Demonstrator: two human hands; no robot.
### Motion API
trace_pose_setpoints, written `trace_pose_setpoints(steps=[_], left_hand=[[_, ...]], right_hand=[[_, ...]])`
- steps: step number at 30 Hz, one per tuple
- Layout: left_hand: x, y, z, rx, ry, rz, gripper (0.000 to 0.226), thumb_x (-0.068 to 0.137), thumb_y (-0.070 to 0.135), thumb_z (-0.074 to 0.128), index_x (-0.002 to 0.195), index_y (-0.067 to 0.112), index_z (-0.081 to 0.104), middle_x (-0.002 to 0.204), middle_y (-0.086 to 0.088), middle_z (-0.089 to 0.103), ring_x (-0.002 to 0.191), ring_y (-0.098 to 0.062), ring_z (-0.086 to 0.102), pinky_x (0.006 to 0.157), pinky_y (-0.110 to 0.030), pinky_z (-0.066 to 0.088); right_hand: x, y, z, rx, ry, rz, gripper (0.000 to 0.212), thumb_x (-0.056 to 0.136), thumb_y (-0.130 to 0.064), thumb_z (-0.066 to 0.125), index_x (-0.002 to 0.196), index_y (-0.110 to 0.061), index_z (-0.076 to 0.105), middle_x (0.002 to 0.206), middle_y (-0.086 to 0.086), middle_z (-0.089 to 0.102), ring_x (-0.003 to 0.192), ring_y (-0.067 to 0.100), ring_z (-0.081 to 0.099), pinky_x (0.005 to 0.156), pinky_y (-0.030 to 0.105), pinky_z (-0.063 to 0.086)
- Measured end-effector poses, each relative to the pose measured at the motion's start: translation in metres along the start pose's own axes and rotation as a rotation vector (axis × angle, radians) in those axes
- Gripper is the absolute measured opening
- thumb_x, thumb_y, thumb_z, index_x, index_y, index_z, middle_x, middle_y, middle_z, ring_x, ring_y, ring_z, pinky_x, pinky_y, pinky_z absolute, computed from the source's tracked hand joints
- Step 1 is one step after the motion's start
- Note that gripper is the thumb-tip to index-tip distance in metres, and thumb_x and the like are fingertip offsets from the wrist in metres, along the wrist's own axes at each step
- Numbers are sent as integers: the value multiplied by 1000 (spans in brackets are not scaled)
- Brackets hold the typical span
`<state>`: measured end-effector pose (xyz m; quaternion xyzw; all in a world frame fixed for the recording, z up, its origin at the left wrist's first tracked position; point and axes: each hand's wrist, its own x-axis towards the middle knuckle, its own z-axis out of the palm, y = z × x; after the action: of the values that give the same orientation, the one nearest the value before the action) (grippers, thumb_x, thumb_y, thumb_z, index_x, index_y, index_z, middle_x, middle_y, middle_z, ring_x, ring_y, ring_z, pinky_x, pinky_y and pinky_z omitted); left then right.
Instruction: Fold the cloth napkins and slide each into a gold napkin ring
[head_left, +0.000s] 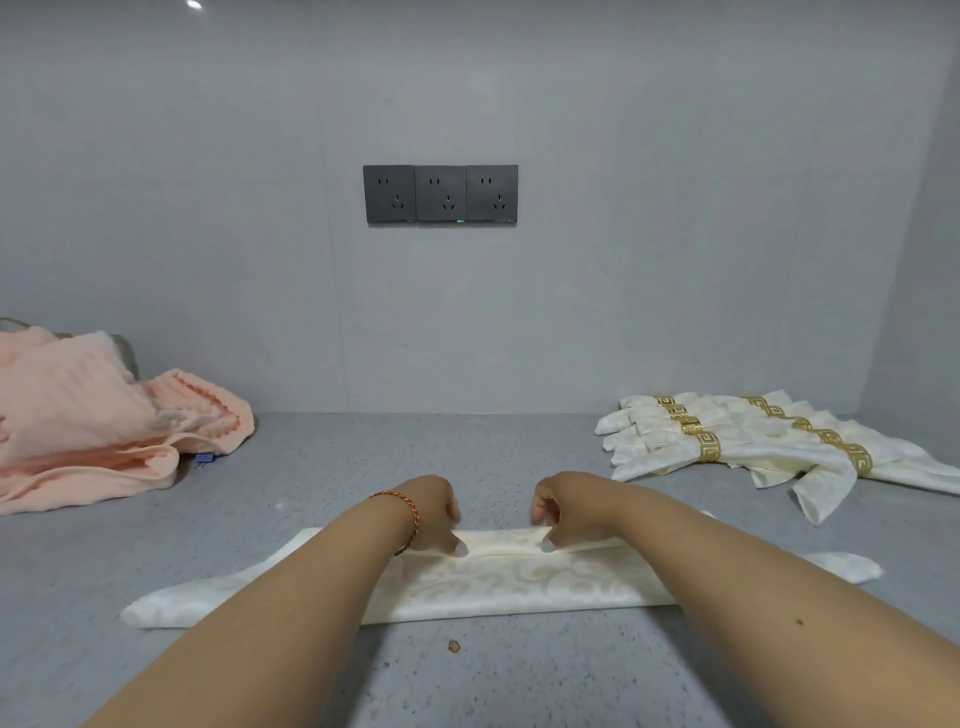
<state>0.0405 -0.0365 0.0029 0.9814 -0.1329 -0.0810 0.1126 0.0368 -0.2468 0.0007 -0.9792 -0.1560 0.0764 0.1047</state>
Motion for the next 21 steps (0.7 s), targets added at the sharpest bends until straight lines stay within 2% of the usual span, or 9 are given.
trace_pose_setpoints(steps=[2, 4, 6, 7, 9, 12, 17, 19, 21], left_hand=[[0, -2, -1, -25, -5, -4, 36, 82, 31, 74, 113, 14, 66, 115, 2, 65, 106, -17, 61, 95, -27, 48], [0, -2, 1, -39, 0, 10, 22, 81, 29, 76, 98, 17, 70, 108, 4, 69, 96, -15, 63, 91, -28, 50], [-5, -2, 4, -37, 37, 23, 13, 79, 28, 78, 79, 24, 65, 101, 8, 70, 92, -13, 63, 92, -31, 50], [-9, -1, 7, -28, 74, 31, 18, 78, 26, 78, 72, 26, 61, 94, 13, 69, 90, -11, 62, 94, -32, 48], [-16, 0, 11, -8, 150, 60, 24, 78, 22, 77, 66, 27, 57, 79, 18, 62, 83, -7, 59, 97, -31, 44], [-24, -3, 14, 3, 162, 106, 13, 81, 17, 73, 75, 27, 68, 86, 16, 66, 86, -5, 58, 102, -29, 40], [-40, -9, 15, 73, 82, 147, 18, 90, 15, 64, 102, 25, 72, 112, 11, 67, 112, -11, 54, 106, -25, 34], [-43, -11, 12, 53, 29, 139, 19, 92, 18, 58, 101, 26, 73, 117, 11, 65, 114, -11, 53, 107, -27, 35], [-45, -11, 7, 1, -20, 109, 18, 92, 25, 58, 95, 21, 75, 114, 6, 68, 109, -13, 59, 102, -30, 44]], right_hand=[[-1, -2, -2, -24, -17, 11, 29, 84, -27, 71, 111, -19, 63, 99, -10, 56, 91, 10, 53, 76, 20, 40], [-3, -5, -1, -41, -21, 12, 25, 84, -26, 71, 107, -17, 64, 105, -5, 61, 91, 12, 54, 77, 22, 41], [-7, -6, 1, -74, 15, 0, 12, 84, -23, 70, 94, -20, 63, 107, -2, 65, 90, 15, 56, 73, 23, 41], [-10, -6, 4, -100, 47, -14, 10, 83, -21, 68, 83, -24, 59, 106, -3, 66, 89, 15, 57, 69, 23, 41], [-17, -6, 9, -162, 126, -45, 26, 81, -12, 61, 67, -28, 47, 95, -7, 65, 85, 15, 57, 60, 23, 37], [-26, -6, 14, -263, 167, -111, 33, 79, -1, 52, 62, -27, 42, 79, -10, 51, 76, 13, 48, 56, 23, 31], [-41, -4, 13, -229, 104, -148, 25, 86, -5, 53, 96, -22, 69, 106, -7, 62, 97, 13, 56, 85, 30, 48], [-44, -2, 13, -190, 63, -109, 19, 86, -11, 54, 90, -23, 67, 107, -7, 63, 97, 13, 57, 87, 32, 49], [-42, 1, 12, -134, 68, -67, 16, 84, -19, 54, 69, -23, 57, 104, 0, 66, 91, 17, 60, 81, 36, 52]])
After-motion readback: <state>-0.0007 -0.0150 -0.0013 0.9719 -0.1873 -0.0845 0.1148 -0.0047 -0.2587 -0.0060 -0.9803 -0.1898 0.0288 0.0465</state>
